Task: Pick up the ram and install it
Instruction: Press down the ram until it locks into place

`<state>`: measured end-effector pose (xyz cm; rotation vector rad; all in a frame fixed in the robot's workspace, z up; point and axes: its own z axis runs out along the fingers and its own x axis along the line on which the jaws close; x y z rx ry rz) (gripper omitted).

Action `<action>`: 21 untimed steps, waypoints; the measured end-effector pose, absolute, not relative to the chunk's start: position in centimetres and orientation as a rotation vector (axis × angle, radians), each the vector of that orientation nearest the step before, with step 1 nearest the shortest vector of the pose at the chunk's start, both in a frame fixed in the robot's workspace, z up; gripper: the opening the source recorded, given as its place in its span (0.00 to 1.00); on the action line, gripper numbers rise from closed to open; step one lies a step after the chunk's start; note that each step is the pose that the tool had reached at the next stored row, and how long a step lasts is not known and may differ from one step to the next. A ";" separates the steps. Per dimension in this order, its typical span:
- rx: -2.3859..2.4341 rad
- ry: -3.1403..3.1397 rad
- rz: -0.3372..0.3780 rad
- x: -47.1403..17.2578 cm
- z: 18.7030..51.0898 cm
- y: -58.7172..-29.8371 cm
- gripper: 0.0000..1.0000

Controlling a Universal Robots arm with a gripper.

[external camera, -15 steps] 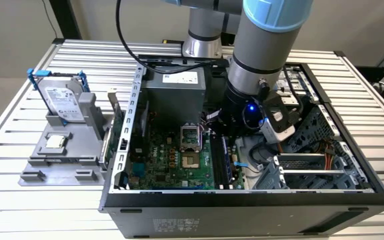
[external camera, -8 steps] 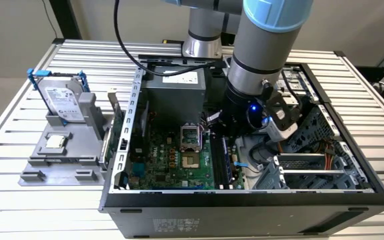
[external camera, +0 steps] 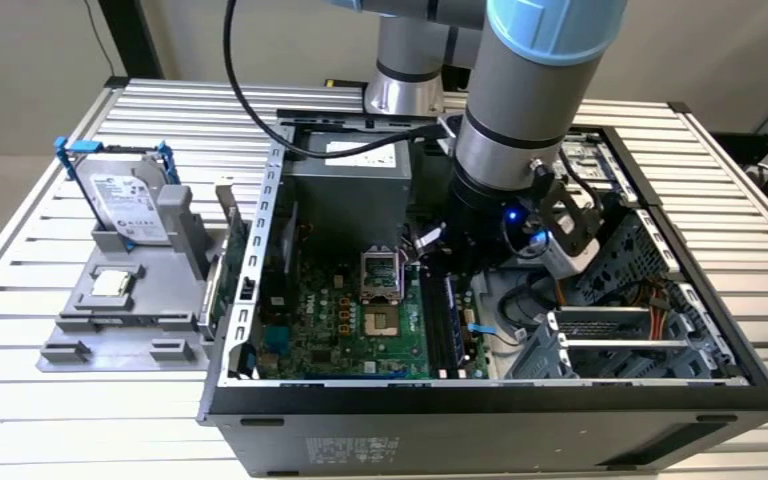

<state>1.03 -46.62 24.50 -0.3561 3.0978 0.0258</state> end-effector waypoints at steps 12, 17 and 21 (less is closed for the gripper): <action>-0.564 3.068 0.028 1.0 24.5 -46.6 0.00; -0.689 3.043 0.029 1.0 24.5 -46.6 0.00; -0.795 3.018 0.031 1.0 24.5 -46.6 0.00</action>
